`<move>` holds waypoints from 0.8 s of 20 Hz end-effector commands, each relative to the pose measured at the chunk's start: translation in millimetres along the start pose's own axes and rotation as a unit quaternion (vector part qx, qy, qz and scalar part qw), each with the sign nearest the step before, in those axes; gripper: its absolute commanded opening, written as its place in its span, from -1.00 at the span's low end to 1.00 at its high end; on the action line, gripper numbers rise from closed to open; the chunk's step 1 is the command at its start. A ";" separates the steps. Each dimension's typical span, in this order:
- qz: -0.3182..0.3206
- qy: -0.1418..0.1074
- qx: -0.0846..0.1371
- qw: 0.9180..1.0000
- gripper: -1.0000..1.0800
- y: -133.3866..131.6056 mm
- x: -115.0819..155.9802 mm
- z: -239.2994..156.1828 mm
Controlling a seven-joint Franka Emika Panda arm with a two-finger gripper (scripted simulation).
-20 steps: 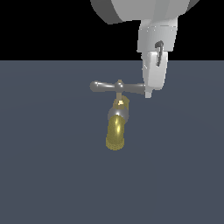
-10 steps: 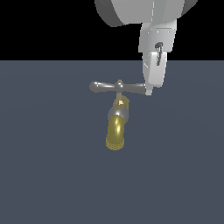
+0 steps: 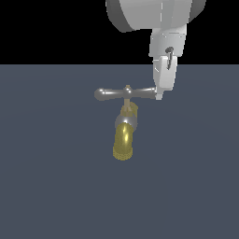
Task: Turn on the faucet by rotating a designated handle.
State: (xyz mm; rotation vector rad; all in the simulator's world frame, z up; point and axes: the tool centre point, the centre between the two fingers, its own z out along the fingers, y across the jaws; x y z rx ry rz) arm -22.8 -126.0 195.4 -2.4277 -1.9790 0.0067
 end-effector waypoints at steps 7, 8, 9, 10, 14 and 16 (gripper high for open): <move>0.000 -0.001 -0.005 1.000 -1.00 27.9 -3.3 -1.7; 0.000 -0.001 -0.005 1.000 -1.00 30.7 -3.7 -1.8; 0.000 -0.001 -0.005 1.000 -1.00 30.7 -3.7 -1.8; 0.001 -0.001 0.000 1.000 -1.00 24.5 -4.5 0.5; 0.001 -0.001 -0.001 1.000 -1.00 36.6 3.7 0.3; 0.001 -0.001 -0.001 1.000 -1.00 42.6 7.7 0.1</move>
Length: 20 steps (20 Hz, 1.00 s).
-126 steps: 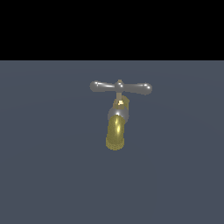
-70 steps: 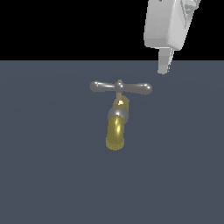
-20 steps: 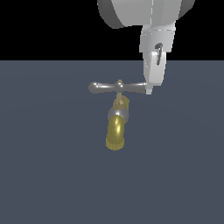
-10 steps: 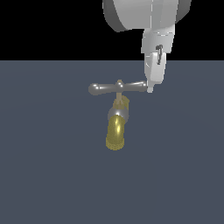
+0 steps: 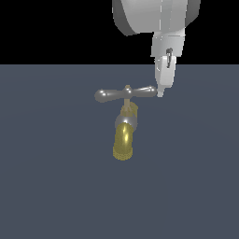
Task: Turn on the faucet by rotating a designated handle.
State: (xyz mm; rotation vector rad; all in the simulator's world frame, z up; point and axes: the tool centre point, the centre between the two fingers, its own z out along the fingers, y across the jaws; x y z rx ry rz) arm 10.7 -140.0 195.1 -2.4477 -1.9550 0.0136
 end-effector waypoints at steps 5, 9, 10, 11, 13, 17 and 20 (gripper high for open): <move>-0.010 0.001 -0.003 1.000 -1.00 21.0 25.0 -0.5; -0.010 0.001 -0.004 1.000 -1.00 32.2 32.9 -0.9; -0.010 0.001 -0.004 1.000 -1.00 35.0 34.7 -0.8; -0.010 0.001 -0.004 1.000 -1.00 37.7 36.7 -1.1; -0.010 0.001 -0.005 1.000 -1.00 43.2 40.5 -1.2; -0.010 0.001 -0.005 1.000 -1.00 53.8 47.9 -1.7; -0.010 0.001 -0.006 1.000 -1.00 61.5 53.3 -2.3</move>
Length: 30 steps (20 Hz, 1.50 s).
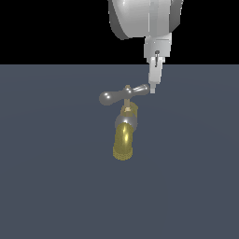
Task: Turn on the faucet by rotating a designated handle.
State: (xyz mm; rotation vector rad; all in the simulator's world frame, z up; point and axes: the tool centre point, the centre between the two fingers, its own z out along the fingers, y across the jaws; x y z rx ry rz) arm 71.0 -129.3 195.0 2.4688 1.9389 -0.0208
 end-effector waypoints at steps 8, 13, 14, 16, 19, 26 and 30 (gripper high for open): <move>-0.007 0.002 -0.001 1.000 -1.00 8.2 43.8 -0.7; -0.013 0.004 -0.002 1.000 -1.00 12.0 81.7 -2.0; -0.014 0.004 -0.002 1.000 -1.00 12.6 88.9 -2.3; -0.016 0.005 -0.003 1.000 -1.00 14.0 103.1 -2.8; -0.018 0.006 -0.003 1.000 -1.00 15.3 116.7 -3.4; 0.006 -0.004 -0.004 1.000 -1.00 6.1 93.1 -1.2; 0.000 -0.002 -0.004 1.000 -1.00 -5.4 115.5 -1.6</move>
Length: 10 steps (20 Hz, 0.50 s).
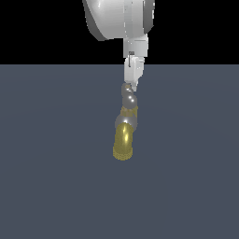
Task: Turn on the faucet by rotating a designated handle.
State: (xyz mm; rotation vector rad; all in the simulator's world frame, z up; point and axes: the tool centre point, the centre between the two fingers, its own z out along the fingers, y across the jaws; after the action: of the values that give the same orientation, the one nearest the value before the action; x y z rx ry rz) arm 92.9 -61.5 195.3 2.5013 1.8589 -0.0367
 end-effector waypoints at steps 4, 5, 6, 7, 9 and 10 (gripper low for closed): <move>-0.033 0.012 0.002 0.999 -1.00 -26.5 66.4 -2.8; -0.035 0.013 0.002 0.999 -1.00 -30.0 72.2 -3.1; -0.036 0.013 0.002 0.999 -1.00 -33.6 78.1 -3.5; -0.038 0.014 0.002 0.999 -1.00 -37.3 84.0 -3.9; -0.041 0.016 0.002 0.999 -1.00 -44.7 96.0 -4.7; -0.043 0.016 0.002 0.999 -1.00 -48.6 102.2 -5.1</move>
State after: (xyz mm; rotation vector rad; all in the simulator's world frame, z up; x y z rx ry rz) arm 80.6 -19.2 194.9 2.4995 1.8582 -0.0282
